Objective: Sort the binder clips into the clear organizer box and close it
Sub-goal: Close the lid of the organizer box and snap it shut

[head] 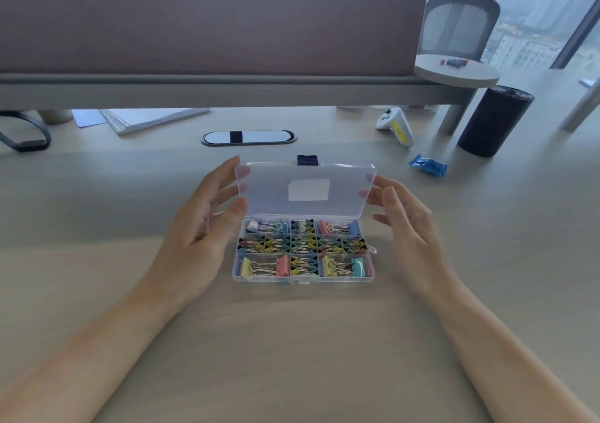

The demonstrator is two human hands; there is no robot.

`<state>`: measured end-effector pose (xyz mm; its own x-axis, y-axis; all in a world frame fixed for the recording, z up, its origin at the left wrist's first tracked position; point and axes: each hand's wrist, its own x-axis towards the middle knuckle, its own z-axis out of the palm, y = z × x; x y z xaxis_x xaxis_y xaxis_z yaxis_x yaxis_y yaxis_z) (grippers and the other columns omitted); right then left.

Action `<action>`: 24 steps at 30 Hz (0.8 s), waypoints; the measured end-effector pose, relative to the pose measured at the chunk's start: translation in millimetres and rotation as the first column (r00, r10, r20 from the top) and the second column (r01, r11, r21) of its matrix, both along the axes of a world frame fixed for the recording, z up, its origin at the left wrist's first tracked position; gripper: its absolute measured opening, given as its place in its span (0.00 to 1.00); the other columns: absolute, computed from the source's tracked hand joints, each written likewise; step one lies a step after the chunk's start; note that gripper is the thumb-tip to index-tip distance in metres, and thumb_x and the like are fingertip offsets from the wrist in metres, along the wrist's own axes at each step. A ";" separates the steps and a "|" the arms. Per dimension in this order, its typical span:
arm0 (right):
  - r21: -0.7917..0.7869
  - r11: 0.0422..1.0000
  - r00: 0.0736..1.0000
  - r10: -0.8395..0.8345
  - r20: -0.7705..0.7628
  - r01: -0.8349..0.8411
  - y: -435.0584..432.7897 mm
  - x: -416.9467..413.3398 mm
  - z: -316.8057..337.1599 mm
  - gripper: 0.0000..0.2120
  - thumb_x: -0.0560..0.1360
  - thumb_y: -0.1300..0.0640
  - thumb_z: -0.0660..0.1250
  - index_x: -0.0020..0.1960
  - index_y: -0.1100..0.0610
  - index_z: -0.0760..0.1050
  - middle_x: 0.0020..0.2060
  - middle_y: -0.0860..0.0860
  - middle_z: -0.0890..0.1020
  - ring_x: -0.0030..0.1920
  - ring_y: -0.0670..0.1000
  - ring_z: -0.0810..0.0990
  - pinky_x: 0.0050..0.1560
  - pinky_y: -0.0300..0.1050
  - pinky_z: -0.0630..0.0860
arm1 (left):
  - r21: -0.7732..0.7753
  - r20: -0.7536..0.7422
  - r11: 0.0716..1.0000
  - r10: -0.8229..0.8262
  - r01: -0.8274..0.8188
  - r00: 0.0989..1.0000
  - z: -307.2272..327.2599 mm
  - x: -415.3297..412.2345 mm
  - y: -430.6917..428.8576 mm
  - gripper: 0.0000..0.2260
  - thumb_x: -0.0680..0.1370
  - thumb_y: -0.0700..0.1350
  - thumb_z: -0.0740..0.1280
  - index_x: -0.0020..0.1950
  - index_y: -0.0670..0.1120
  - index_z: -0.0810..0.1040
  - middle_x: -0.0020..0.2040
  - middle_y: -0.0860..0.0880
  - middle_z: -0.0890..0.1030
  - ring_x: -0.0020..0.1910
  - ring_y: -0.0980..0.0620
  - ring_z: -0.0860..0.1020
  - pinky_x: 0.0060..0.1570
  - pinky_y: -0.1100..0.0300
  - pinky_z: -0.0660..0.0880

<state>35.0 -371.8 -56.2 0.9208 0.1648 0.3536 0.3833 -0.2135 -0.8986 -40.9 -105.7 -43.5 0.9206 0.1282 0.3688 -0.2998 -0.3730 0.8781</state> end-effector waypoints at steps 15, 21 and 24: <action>-0.101 0.986 0.991 0.132 0.007 -0.131 -7.7 -13.6 13.0 0.17 0.84 0.46 0.58 0.68 0.49 0.76 0.59 0.44 0.84 0.64 0.49 0.81 0.62 0.63 0.79 | 0.057 0.133 0.986 0.151 -0.159 0.980 -2.6 -16.4 7.3 0.13 0.79 0.46 0.66 0.63 0.54 0.73 0.60 0.56 0.79 0.62 0.54 0.79 0.58 0.54 0.78; -0.022 0.995 0.995 0.097 0.023 -0.097 -1.0 -7.7 3.6 0.28 0.80 0.31 0.58 0.75 0.44 0.69 0.60 0.44 0.83 0.66 0.50 0.80 0.65 0.60 0.78 | 0.762 0.084 0.648 -0.110 0.007 0.990 -3.9 -19.4 9.8 0.17 0.84 0.54 0.56 0.70 0.52 0.74 0.67 0.57 0.77 0.68 0.56 0.74 0.67 0.60 0.69; 0.019 0.994 0.993 0.111 0.029 -0.112 1.5 -7.5 -1.1 0.24 0.83 0.38 0.58 0.75 0.46 0.69 0.60 0.44 0.83 0.65 0.49 0.81 0.59 0.49 0.80 | 0.823 -0.039 0.561 -0.093 0.085 0.995 -7.5 -16.8 9.6 0.25 0.84 0.63 0.48 0.76 0.56 0.70 0.73 0.60 0.72 0.74 0.58 0.68 0.74 0.58 0.62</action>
